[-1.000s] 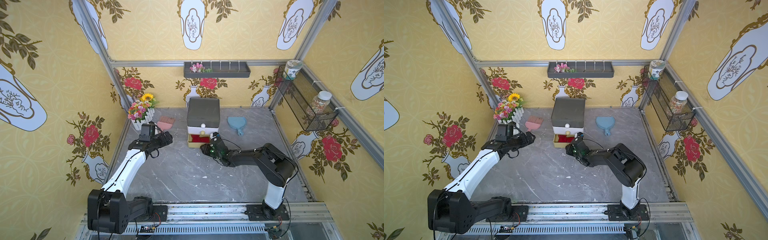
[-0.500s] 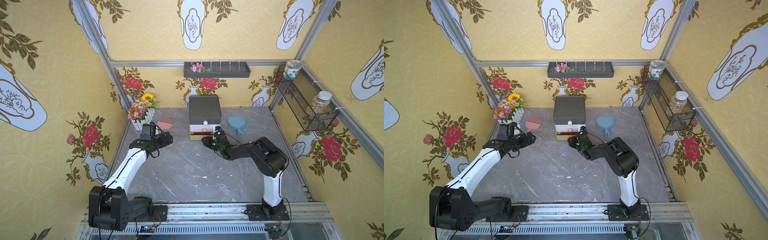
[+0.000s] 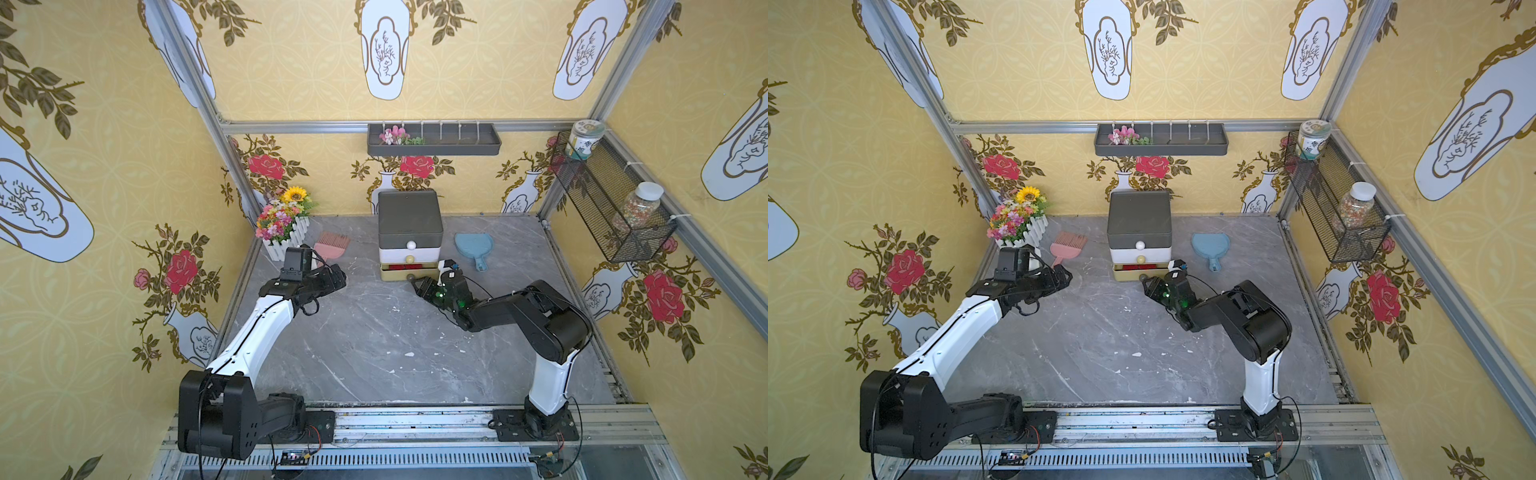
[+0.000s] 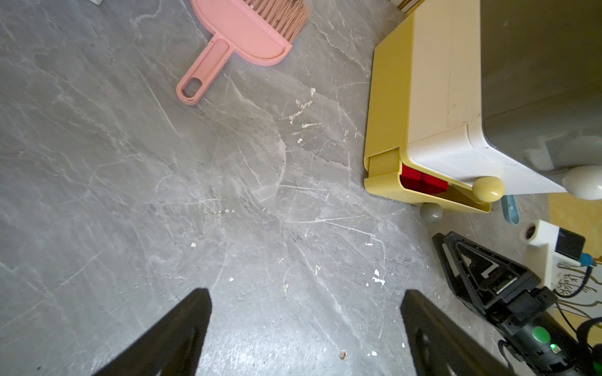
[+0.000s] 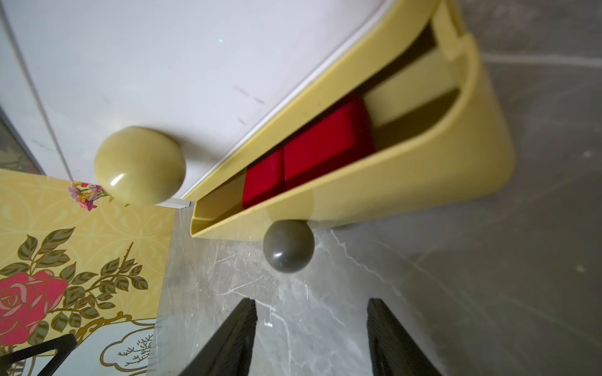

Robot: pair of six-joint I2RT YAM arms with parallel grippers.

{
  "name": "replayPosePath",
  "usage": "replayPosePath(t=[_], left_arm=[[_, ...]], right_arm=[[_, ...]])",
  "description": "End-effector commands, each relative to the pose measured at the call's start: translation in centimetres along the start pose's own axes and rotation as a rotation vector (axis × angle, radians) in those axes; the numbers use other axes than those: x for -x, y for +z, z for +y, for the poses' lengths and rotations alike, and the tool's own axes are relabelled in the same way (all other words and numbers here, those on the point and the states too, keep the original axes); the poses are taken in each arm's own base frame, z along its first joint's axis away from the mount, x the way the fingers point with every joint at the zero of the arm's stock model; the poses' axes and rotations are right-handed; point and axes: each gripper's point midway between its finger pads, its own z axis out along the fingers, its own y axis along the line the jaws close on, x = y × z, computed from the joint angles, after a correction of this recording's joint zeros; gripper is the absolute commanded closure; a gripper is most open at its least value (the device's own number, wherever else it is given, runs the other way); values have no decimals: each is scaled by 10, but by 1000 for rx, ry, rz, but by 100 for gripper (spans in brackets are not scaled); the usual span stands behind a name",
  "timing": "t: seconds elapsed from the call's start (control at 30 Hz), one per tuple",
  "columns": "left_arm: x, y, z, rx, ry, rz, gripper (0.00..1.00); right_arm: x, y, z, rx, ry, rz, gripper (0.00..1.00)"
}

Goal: Place the brooch boxes into the drawer by color
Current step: Close the drawer in the storage box.

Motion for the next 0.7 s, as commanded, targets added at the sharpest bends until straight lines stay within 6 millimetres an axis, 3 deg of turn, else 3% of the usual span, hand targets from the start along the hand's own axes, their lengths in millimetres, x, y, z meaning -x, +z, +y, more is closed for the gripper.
replayPosePath(t=[0.0, 0.1, 0.17, 0.37, 0.67], left_arm=[[0, -1, 0, -5, 7, -5, 3], [1, -2, -1, -6, 5, -12, 3], [2, -2, -1, -6, 0, -16, 3], [4, -3, 0, 1, 1, -27, 3], [5, -3, 3, 14, 1, -29, 3]], right_arm=[[18, -15, 9, 48, 21, -58, 56], [30, -28, -1, 45, 40, -63, 87], [37, -32, -8, 33, 57, -59, 98], [46, -28, -11, 31, 83, -12, 98], [48, -6, -20, 25, 109, -11, 98]])
